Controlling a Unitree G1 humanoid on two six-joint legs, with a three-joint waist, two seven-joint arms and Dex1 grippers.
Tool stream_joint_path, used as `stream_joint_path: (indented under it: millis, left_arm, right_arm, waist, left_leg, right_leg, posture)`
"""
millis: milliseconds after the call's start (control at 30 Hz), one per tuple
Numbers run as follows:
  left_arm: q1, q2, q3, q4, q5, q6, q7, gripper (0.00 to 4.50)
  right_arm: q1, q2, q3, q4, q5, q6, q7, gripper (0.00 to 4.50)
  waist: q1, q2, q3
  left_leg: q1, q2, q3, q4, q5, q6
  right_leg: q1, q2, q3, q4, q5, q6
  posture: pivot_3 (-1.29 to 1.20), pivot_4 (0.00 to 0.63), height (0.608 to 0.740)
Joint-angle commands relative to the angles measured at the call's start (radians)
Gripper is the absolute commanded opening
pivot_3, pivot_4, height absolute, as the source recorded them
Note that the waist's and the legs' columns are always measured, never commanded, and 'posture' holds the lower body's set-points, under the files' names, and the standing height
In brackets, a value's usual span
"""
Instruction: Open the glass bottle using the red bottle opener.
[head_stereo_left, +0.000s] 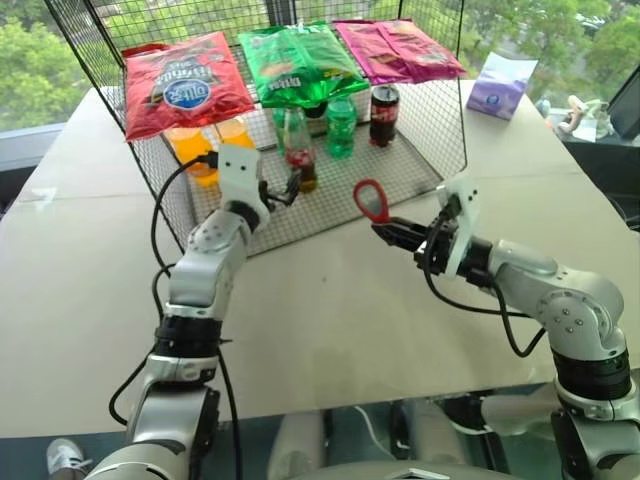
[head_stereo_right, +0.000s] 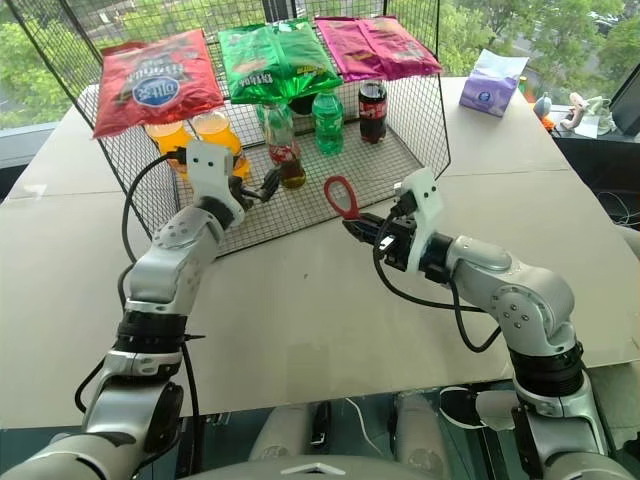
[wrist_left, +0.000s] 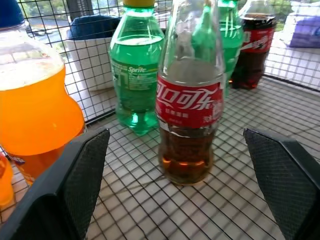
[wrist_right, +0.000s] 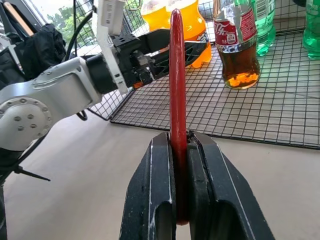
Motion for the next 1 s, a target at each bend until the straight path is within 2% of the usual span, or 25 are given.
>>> stream_joint_path:
  millis: [33,267,767,900,1000]
  left_arm:
    - [-0.106,-0.044,0.007,0.118,0.028,-0.067,-0.011,4.43]
    - [-0.212,-0.084,0.033,0.306,0.016,-0.129,-0.102,4.43]
    - [-0.427,-0.174,0.048,0.697,0.114,-0.323,-0.078,4.43]
    - [-0.460,-0.185,0.052,0.770,0.125,-0.388,-0.082,3.22]
    - [-0.461,-0.186,0.052,0.786,0.131,-0.408,-0.091,1.86]
  right_arm:
    - [0.015,0.005,-0.024,-0.066,-0.003,-0.024,-0.009,0.00]
    - [0.018,0.007,-0.026,-0.080,-0.003,-0.021,-0.020,0.00]
    - [0.013,0.005,-0.031,-0.091,0.015,-0.012,-0.037,0.00]
    - [0.014,0.007,-0.033,-0.097,0.018,-0.011,-0.046,0.00]
    - [0.020,0.006,-0.035,-0.103,0.019,-0.011,-0.053,0.00]
  waist:
    - [0.002,0.000,0.000]
    - [0.003,-0.001,0.000]
    - [0.030,-0.001,0.000]
    - [0.032,-0.001,0.001]
    - [0.033,-0.001,0.001]
  left_leg:
    - [0.000,0.000,0.000,0.000,0.000,0.000]
    - [-0.001,0.000,-0.001,0.001,0.000,0.000]
    - [-0.013,-0.004,-0.015,0.014,0.001,0.001]
    - [-0.014,-0.006,-0.018,0.014,0.001,0.002]
    - [-0.014,-0.006,-0.020,0.015,0.001,0.002]
  right_leg:
    - [0.000,0.000,0.000,0.000,0.000,0.000]
    - [-0.001,0.000,-0.002,0.001,0.000,0.000]
    - [0.001,0.001,-0.008,0.002,0.000,0.001]
    - [0.002,0.000,-0.010,0.002,0.000,0.001]
    - [0.003,0.000,-0.012,0.002,0.000,0.001]
  posture:
    - [0.00,0.150,0.740]
    - [0.00,0.150,0.740]
    - [0.00,0.150,0.740]
    - [0.00,0.150,0.740]
    - [0.00,0.150,0.740]
